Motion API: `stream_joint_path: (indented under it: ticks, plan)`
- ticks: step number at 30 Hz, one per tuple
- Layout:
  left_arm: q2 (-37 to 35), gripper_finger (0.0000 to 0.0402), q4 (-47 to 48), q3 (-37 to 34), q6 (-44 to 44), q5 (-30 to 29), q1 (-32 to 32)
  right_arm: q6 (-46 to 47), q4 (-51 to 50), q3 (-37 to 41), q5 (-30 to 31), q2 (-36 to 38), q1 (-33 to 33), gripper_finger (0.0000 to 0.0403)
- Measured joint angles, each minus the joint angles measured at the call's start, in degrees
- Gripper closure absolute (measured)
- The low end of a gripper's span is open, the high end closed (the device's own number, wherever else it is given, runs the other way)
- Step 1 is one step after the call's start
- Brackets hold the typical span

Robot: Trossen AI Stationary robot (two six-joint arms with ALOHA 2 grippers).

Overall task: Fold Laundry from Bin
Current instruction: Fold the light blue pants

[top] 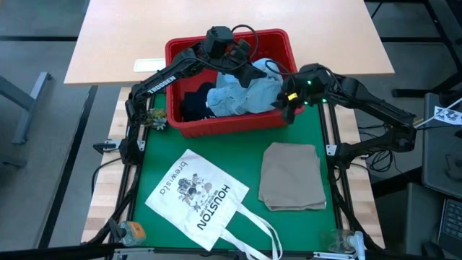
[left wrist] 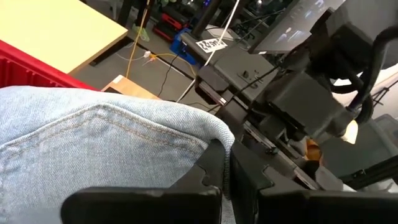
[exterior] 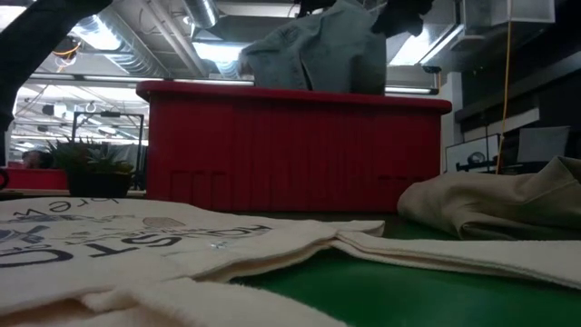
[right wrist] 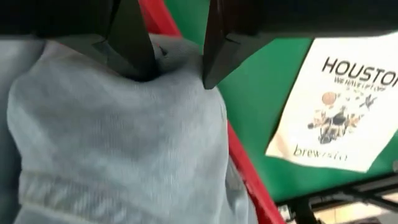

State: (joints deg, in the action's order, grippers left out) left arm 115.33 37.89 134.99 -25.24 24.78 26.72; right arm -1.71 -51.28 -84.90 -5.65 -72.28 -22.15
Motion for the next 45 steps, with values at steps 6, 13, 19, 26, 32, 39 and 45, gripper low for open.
stream_joint_path:
  ticks: [6,13,19,26,32,39,45]
  plan:
    - [0.0,0.0396,0.0,0.0,0.3,0.0,0.0,0.1,0.8,0.0,0.0,-1.0,0.0,0.0325]
    - [0.0,0.0392,0.1,0.0,4.9,0.0,0.0,-0.1,2.0,0.0,-0.1,-2.2,0.0,0.0385]
    - [0.0,0.0344,0.0,0.0,10.9,-0.4,0.2,-0.1,3.2,-1.2,0.0,-2.0,0.0,0.0396]
    - [-0.8,0.0272,-0.2,0.0,16.2,-3.5,2.1,-0.3,3.5,-5.2,2.8,-2.0,0.0,0.0394]
    - [-6.4,0.0257,1.1,0.1,19.5,-6.1,6.9,-0.3,5.3,-8.3,8.1,-2.0,0.0,0.0394]
    - [-13.9,0.0257,13.8,0.2,19.5,-7.3,10.1,-0.3,10.9,-9.8,10.1,-1.9,0.0,0.0399]
    - [-18.4,0.0260,32.9,0.1,18.5,-7.3,7.8,-0.7,16.1,-9.9,12.0,-1.9,-0.1,0.0399]
